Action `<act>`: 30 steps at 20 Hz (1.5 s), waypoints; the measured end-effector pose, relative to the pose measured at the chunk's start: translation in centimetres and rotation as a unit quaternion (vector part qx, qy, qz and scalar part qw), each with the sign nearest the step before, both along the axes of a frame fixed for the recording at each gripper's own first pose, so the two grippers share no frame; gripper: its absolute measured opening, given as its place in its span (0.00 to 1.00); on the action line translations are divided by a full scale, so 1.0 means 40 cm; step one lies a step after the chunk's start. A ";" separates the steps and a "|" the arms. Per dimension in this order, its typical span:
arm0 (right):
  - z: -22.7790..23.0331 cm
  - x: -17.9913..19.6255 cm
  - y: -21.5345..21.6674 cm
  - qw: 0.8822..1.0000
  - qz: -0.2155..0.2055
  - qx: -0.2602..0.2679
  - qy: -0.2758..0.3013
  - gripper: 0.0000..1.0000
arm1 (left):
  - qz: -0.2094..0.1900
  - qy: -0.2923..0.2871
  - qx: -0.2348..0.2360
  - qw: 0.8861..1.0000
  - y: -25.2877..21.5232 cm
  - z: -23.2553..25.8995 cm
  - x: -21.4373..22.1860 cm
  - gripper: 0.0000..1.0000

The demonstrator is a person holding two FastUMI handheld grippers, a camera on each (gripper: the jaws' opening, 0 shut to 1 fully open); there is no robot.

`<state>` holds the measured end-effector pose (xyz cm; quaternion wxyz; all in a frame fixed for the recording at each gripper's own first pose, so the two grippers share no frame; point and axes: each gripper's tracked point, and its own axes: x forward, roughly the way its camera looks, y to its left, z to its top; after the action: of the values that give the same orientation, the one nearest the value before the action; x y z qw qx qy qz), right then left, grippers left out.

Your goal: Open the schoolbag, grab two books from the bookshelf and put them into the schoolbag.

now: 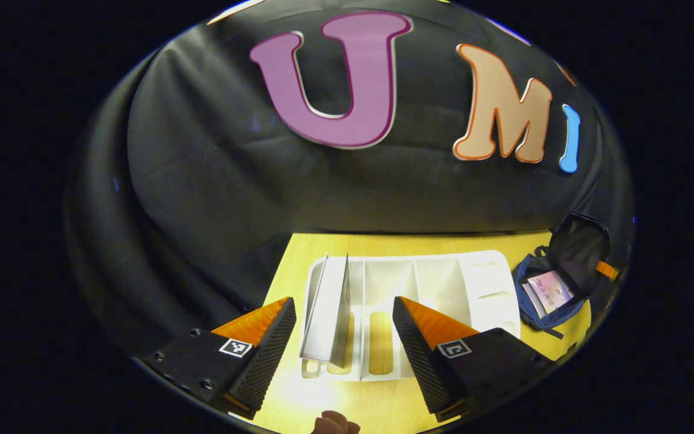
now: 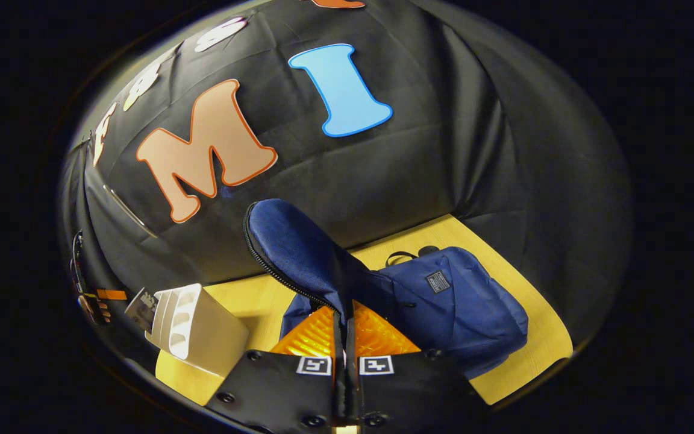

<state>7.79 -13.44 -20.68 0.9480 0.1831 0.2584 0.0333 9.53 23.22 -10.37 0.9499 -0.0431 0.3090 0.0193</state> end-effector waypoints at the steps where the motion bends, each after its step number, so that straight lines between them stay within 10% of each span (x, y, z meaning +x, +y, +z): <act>1: 0.000 -0.002 -0.002 1.000 -0.001 -0.001 0.000 0.01 | 0.004 0.018 0.001 1.000 0.012 -0.024 0.006 0.95; 15: -0.001 -0.023 -0.025 1.000 -0.017 0.004 0.001 0.01 | -0.025 0.168 0.025 0.985 0.032 -0.229 0.078 0.92; 20: -0.002 -0.019 -0.023 1.000 -0.014 0.001 0.003 0.03 | -0.021 0.201 0.036 0.979 0.046 -0.267 0.071 0.76; 25: -0.007 -0.019 -0.021 1.000 -0.014 0.000 0.004 0.05 | -0.034 0.214 0.025 0.976 0.020 -0.266 0.067 0.39; 30: -0.004 -0.024 -0.025 1.000 -0.016 0.000 0.006 0.01 | -0.028 0.222 0.026 0.974 0.022 -0.259 0.054 0.37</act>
<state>6.83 -14.43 -20.85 0.9469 0.1874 0.2607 0.0170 11.69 24.12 -20.73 0.8587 -0.0049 0.5124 0.0101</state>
